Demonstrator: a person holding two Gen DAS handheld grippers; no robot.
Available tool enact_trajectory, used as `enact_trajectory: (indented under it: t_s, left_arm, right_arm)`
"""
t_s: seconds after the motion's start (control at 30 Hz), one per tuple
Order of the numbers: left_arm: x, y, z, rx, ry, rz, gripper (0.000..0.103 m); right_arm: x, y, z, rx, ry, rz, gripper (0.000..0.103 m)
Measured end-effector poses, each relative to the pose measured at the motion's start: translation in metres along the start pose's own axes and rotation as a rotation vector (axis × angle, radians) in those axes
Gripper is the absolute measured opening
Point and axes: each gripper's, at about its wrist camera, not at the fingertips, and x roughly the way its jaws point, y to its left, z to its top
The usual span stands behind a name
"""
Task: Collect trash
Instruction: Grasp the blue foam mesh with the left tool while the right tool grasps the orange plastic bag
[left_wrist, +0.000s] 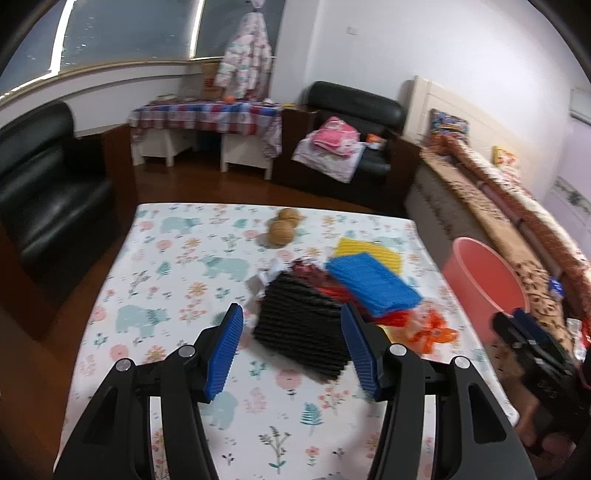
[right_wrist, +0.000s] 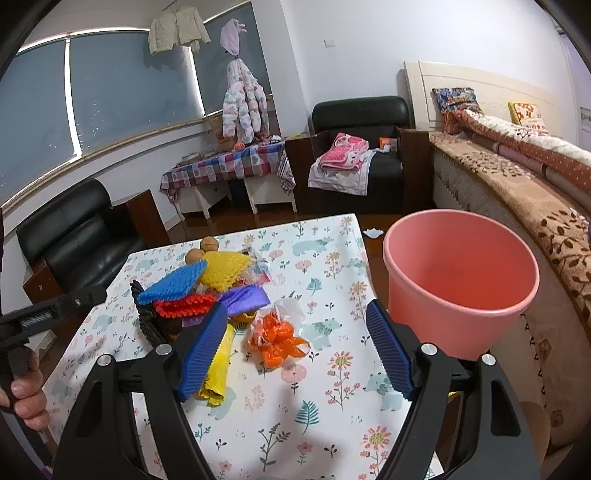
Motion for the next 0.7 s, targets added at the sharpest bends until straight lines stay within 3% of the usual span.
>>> enact_trajectory:
  t_s: [0.23,0.43,0.57,0.63,0.7]
  left_arm:
    - [-0.009,-0.016,0.016,0.006,0.012,-0.086,0.055]
    - [0.01,-0.037,0.036,-0.01,0.088,-0.147,0.055]
    - [0.036,-0.049,0.043,0.0,0.132,-0.124,0.055]
    - [0.051,-0.051,0.04,0.004,0.169,-0.106,0.05]
    - [0.064,-0.05,0.034,-0.011,0.223,-0.101,0.038]
  right_arm:
    - [0.01,-0.002,-0.004,-0.002,0.038,0.034,0.071]
    - [0.015,-0.005,-0.006,0.002,0.054,0.052,0.071]
    - [0.018,-0.009,-0.007,0.015,0.065,0.069,0.07]
    - [0.019,-0.01,-0.006,0.02,0.067,0.078,0.07]
    - [0.021,-0.011,-0.007,0.019,0.074,0.087,0.07]
